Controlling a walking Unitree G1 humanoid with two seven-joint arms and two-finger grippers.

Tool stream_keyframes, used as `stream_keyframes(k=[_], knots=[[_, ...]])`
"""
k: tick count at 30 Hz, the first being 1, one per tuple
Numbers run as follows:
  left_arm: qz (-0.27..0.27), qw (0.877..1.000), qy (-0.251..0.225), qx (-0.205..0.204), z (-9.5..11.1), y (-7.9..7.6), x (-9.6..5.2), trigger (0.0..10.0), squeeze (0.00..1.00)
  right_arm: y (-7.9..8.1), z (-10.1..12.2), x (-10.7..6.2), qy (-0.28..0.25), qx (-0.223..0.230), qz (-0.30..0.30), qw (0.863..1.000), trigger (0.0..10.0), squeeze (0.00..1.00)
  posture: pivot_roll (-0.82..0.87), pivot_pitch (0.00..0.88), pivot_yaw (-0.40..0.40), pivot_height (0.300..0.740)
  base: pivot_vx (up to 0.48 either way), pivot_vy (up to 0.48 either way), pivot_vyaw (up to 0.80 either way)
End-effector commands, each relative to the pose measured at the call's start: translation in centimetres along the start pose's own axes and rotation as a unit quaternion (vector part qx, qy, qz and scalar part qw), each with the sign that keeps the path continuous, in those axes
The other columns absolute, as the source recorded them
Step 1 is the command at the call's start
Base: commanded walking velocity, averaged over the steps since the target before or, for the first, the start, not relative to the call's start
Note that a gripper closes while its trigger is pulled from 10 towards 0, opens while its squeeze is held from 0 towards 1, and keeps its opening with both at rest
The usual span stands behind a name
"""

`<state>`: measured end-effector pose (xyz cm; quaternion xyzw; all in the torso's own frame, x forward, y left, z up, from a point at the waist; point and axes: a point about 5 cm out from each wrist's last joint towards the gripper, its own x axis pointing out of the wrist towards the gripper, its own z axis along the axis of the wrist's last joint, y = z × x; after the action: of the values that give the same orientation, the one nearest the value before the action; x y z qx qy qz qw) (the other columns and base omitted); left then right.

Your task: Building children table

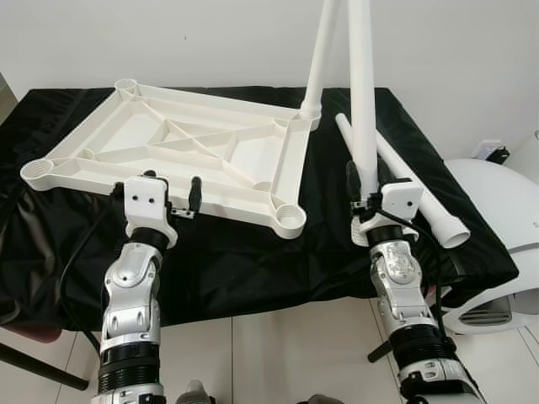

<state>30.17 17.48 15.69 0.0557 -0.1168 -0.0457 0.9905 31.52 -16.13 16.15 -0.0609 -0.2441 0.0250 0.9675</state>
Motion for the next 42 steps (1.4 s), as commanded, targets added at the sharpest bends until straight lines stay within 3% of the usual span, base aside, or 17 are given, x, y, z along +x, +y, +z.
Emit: stream_keyframes(k=[1,32,39,40,42], knots=[[0.086,0.996,0.000,0.000,0.2,0.9,0.1,10.0,0.00,-0.1,0.3,0.3,-0.011,-0.005,-0.001,1.000,10.0,0.00,0.02,0.027,-0.003,0.740,0.000,0.000,0.00],[0.066,0.998,-0.003,-0.002,0.4,0.6,0.1,10.0,0.00,-0.3,0.4,0.5,-0.014,-0.008,0.000,1.000,10.0,0.00,0.02,0.020,-0.005,0.740,0.000,0.000,0.00],[0.031,0.999,-0.017,-0.019,1.3,-0.2,0.7,10.0,0.00,-0.1,0.6,0.8,-0.020,-0.008,0.011,1.000,10.0,0.00,0.02,0.016,-0.007,0.740,0.000,0.000,0.00],[-0.006,0.999,-0.026,-0.037,2.0,-0.8,0.8,10.0,0.00,-0.3,1.0,1.2,-0.025,-0.007,0.016,1.000,10.0,0.00,0.02,0.016,-0.006,0.740,0.000,0.000,0.00],[-0.023,0.998,-0.031,-0.045,2.3,-1.1,0.8,10.0,0.00,-0.3,1.2,1.4,-0.028,-0.004,0.018,0.999,10.0,0.00,0.02,0.016,-0.006,0.740,0.000,0.000,0.00]])
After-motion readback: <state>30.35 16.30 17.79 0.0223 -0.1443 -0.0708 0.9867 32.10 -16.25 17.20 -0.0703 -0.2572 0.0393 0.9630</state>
